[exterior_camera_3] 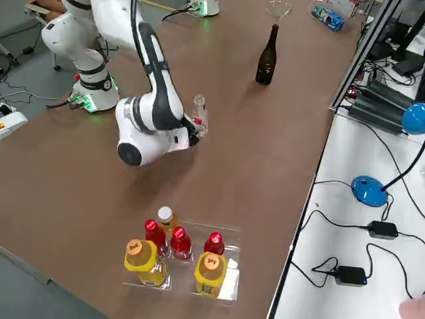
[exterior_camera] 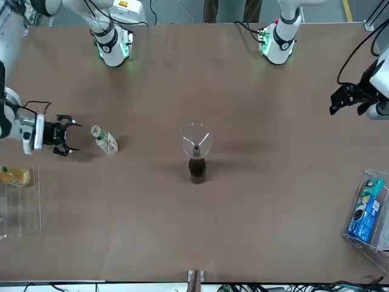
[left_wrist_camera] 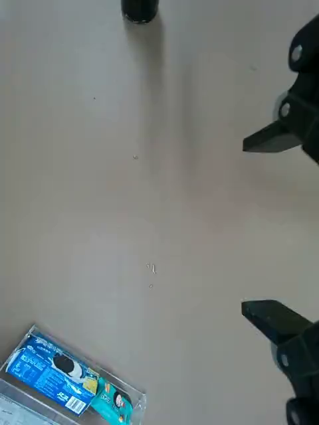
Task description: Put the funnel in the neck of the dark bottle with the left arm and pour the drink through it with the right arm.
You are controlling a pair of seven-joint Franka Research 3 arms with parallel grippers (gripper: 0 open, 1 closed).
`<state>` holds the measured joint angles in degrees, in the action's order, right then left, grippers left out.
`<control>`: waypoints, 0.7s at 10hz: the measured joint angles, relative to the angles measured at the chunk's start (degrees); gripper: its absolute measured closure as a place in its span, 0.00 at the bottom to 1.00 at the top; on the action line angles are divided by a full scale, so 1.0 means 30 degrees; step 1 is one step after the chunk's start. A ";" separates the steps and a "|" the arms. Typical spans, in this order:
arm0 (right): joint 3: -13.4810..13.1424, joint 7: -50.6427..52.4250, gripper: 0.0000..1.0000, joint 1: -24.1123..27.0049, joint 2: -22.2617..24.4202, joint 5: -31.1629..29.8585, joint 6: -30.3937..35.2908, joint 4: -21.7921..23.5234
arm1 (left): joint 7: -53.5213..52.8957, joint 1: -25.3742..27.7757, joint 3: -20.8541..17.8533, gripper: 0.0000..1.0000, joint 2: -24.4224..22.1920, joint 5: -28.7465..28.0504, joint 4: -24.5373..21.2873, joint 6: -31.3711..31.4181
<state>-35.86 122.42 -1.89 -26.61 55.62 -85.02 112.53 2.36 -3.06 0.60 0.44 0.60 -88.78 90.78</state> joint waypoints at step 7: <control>0.2175 -1.7254 0.00 -0.0493 0.5370 -0.7869 -0.3098 -0.1777 | 0.0000 -0.0013 0.0010 0.02 0.0000 0.0000 0.0000 0.0003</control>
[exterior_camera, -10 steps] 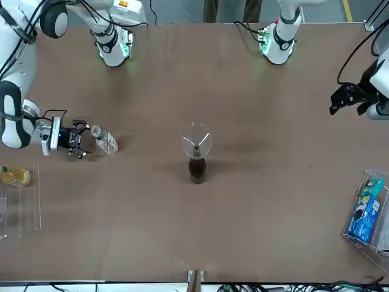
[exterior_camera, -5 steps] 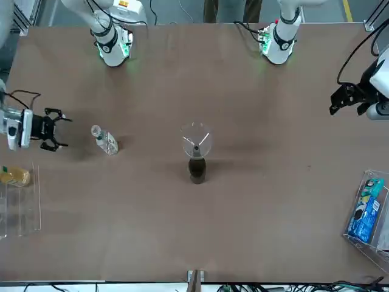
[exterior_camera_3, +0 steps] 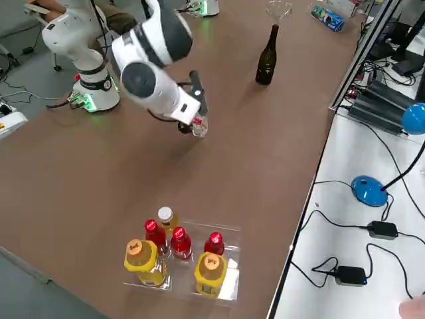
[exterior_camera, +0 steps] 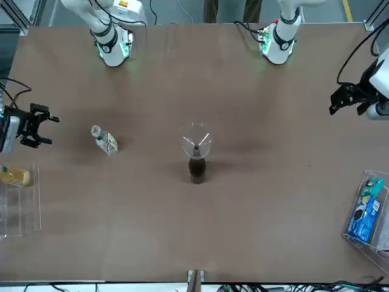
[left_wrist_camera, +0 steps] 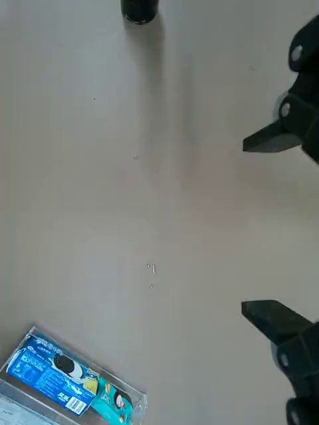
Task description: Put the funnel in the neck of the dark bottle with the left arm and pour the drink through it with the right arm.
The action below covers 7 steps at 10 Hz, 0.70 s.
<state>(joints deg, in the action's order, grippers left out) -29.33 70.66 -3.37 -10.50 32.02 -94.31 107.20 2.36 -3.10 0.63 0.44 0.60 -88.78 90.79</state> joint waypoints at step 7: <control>0.5774 -1.8897 0.00 -0.0074 0.5155 -0.7323 0.0304 -0.2017 | 0.0001 0.0003 0.0001 0.02 0.0000 0.0000 -0.0001 0.0000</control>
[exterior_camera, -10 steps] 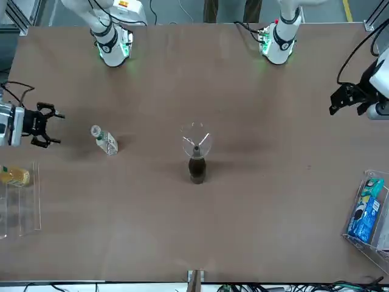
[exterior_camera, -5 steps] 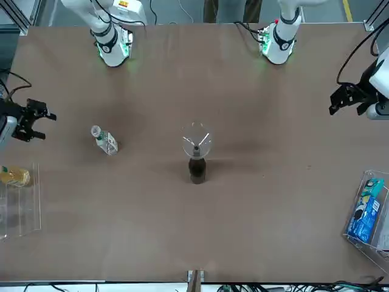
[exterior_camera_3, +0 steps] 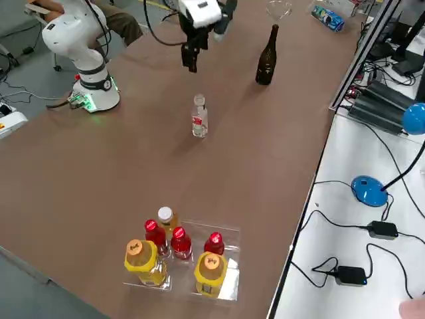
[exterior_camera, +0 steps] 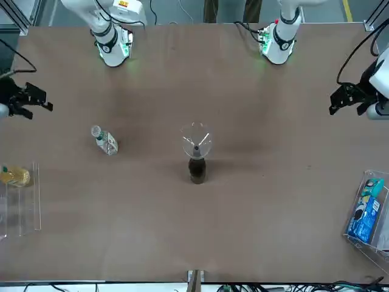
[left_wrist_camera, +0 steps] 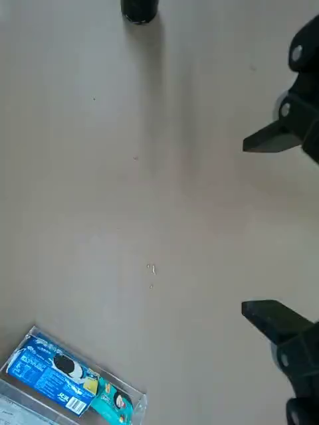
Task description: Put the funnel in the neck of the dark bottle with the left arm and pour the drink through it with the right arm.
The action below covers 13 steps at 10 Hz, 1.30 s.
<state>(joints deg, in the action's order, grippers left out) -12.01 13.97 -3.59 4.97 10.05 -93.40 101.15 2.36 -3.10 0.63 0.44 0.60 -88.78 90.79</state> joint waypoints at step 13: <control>0.1444 -0.4538 0.00 0.0041 0.1037 -0.3094 0.1878 -0.2137 | 0.0001 0.0020 -0.0008 0.02 0.0000 0.0000 -0.0004 0.0000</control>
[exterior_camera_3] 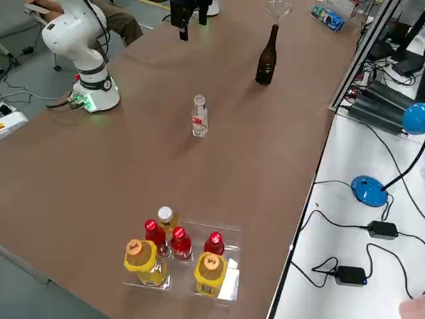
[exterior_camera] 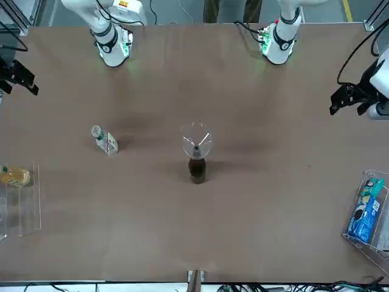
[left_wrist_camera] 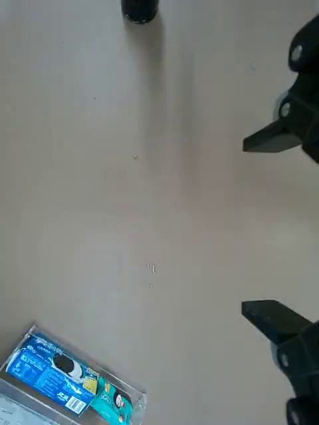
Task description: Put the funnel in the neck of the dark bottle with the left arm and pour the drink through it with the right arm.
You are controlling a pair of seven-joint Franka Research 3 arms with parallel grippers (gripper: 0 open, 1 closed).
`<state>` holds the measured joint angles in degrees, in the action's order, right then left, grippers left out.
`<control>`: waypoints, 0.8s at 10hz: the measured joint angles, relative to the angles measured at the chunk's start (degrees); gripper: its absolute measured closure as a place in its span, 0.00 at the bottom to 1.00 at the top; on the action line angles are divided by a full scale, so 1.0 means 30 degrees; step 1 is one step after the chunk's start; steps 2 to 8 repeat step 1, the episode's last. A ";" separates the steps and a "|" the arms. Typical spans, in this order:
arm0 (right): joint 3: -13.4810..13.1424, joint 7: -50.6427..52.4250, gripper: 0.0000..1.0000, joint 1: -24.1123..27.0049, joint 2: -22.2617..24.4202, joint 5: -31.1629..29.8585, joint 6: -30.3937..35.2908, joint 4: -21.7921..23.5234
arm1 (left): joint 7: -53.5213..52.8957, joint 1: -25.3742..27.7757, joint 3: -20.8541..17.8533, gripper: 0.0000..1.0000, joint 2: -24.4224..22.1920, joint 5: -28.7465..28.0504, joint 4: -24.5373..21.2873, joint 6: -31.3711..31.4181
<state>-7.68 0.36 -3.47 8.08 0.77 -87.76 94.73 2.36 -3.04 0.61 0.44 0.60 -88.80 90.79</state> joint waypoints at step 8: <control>0.0000 -0.0006 0.00 0.0001 0.0000 0.0000 0.0039 0.0000 | 0.0000 0.0001 -0.0001 0.02 0.0000 0.0000 0.0000 0.0000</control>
